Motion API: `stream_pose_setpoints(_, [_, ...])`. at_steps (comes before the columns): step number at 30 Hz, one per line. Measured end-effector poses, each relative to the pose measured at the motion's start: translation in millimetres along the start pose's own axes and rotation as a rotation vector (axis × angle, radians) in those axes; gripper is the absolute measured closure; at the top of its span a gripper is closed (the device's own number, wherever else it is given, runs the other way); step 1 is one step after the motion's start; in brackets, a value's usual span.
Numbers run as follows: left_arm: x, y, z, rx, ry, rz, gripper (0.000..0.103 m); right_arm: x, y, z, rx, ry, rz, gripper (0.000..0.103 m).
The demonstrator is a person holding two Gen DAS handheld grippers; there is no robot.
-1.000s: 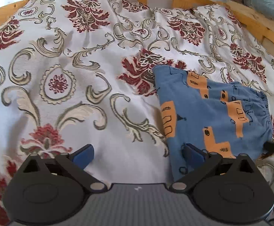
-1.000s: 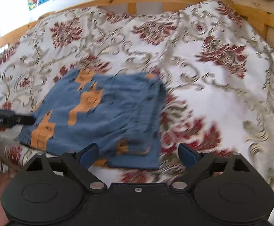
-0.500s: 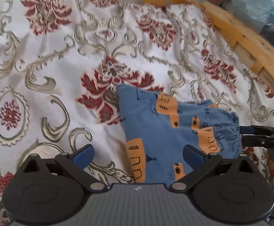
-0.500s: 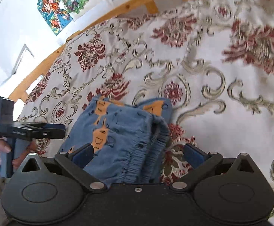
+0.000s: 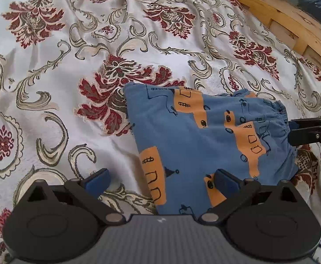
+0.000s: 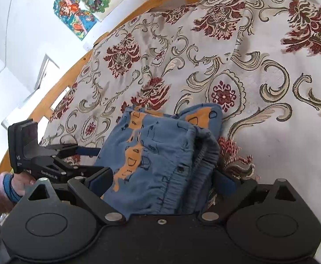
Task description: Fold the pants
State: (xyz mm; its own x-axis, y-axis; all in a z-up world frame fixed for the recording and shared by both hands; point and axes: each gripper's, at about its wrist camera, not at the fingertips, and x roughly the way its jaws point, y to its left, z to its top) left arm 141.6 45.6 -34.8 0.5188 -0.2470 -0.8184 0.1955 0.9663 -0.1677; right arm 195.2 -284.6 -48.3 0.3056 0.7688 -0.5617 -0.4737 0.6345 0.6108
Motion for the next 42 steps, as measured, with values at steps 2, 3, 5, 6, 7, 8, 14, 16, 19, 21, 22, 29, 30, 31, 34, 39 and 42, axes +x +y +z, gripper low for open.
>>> stream_pose_setpoints(2, [1,1,0,-0.004,0.001,-0.002,0.000,1,1,1,0.004,0.001,-0.029,0.015])
stream_pose_setpoints(3, [1,1,0,-0.001,0.001,-0.001,0.000,1,1,1,0.001,0.002,-0.045,0.021])
stream_pose_setpoints(5, [1,1,0,0.003,0.001,-0.002,0.000,0,3,1,-0.006,0.007,-0.083,0.029])
stream_pose_setpoints(6, [0,1,-1,0.005,-0.001,-0.002,0.000,0,2,1,-0.005,0.007,-0.093,0.033])
stream_pose_setpoints(7, [0,1,-1,0.004,-0.003,-0.002,0.000,-1,1,1,-0.002,0.006,-0.098,0.035])
stream_pose_setpoints(8, [0,1,-1,0.003,-0.004,-0.002,0.000,-2,-1,1,0.005,0.005,-0.106,0.041])
stream_pose_setpoints(14, [-1,-2,-2,0.009,-0.009,0.011,0.001,-3,-3,-3,0.029,-0.007,-0.131,0.054])
stream_pose_setpoints(16, [-2,-2,-1,0.008,-0.009,0.011,0.003,-3,0,-4,0.020,-0.012,-0.147,0.055])
stream_pose_setpoints(19, [-4,-4,-1,0.011,-0.013,0.006,0.008,-3,3,-8,0.034,-0.035,-0.159,0.058])
stream_pose_setpoints(21, [-6,-5,-1,0.017,-0.016,0.001,0.015,-3,4,-11,0.041,-0.056,-0.163,0.060])
stream_pose_setpoints(22, [-7,-6,-1,0.018,-0.019,0.001,0.017,-4,4,-14,0.047,-0.068,-0.164,0.060])
stream_pose_setpoints(29, [-11,-17,1,0.035,0.002,-0.018,0.048,-4,12,-19,-0.002,-0.100,-0.186,0.066])
stream_pose_setpoints(30, [-11,-18,1,0.036,0.005,-0.015,0.051,-4,13,-19,-0.009,-0.101,-0.188,0.066])
stream_pose_setpoints(31, [-12,-18,1,0.032,0.004,-0.012,0.052,-4,14,-19,-0.014,-0.102,-0.189,0.066])
stream_pose_setpoints(34, [-12,-16,1,0.006,0.012,-0.012,0.053,-6,13,-19,-0.009,-0.109,-0.176,0.066])
stream_pose_setpoints(39, [-11,-7,-1,-0.057,0.013,-0.024,0.063,-10,4,-18,0.030,-0.103,-0.133,0.058])
stream_pose_setpoints(42, [-11,-2,-2,-0.082,0.011,-0.028,0.070,-11,-2,-19,0.066,-0.105,-0.109,0.059])
